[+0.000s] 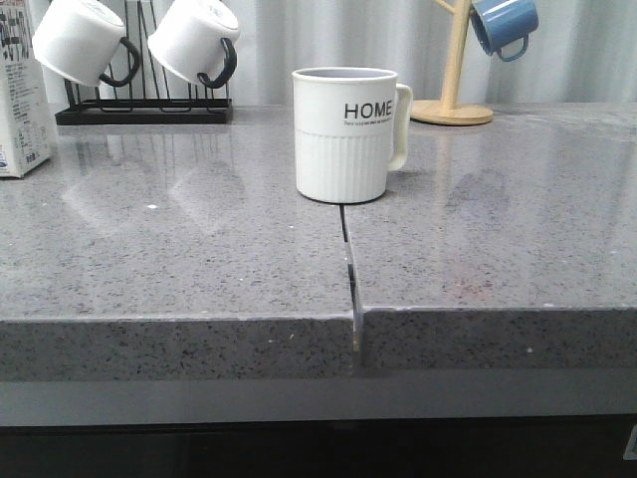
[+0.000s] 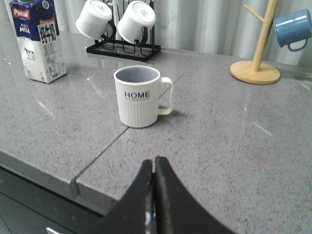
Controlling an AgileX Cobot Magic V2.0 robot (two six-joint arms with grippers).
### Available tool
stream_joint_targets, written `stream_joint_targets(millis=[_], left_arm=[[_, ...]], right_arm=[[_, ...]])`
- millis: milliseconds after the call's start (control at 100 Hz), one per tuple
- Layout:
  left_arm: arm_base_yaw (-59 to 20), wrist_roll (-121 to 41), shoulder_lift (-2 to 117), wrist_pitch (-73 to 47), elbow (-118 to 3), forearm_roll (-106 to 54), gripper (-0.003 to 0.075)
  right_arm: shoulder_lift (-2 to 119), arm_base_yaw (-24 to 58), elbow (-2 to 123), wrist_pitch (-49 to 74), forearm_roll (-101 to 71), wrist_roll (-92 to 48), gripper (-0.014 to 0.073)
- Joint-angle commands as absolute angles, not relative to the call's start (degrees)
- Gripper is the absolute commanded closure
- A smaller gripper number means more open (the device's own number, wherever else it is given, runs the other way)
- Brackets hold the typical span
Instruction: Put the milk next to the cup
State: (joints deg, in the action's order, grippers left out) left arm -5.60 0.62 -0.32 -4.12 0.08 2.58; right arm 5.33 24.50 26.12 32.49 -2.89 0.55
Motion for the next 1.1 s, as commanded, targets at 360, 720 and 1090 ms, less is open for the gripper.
stream_joint_targets(millis=[360,720,1090], left_arm=[[-5.57,0.97,-2.18,0.53,2.51,2.25,0.0741],[-5.57,0.69,2.08,-9.74,-6.80,4.83,0.0741],[-5.57,0.69,18.44,-10.09,-18.35,4.56,0.0740]], right_arm=[[1.97,24.36,18.60,20.22,-3.18,0.00,0.0662],[1.97,24.36,18.60,20.22,-3.18,0.00,0.0662],[1.97,24.36,18.60,20.22,-3.18,0.00,0.0662]])
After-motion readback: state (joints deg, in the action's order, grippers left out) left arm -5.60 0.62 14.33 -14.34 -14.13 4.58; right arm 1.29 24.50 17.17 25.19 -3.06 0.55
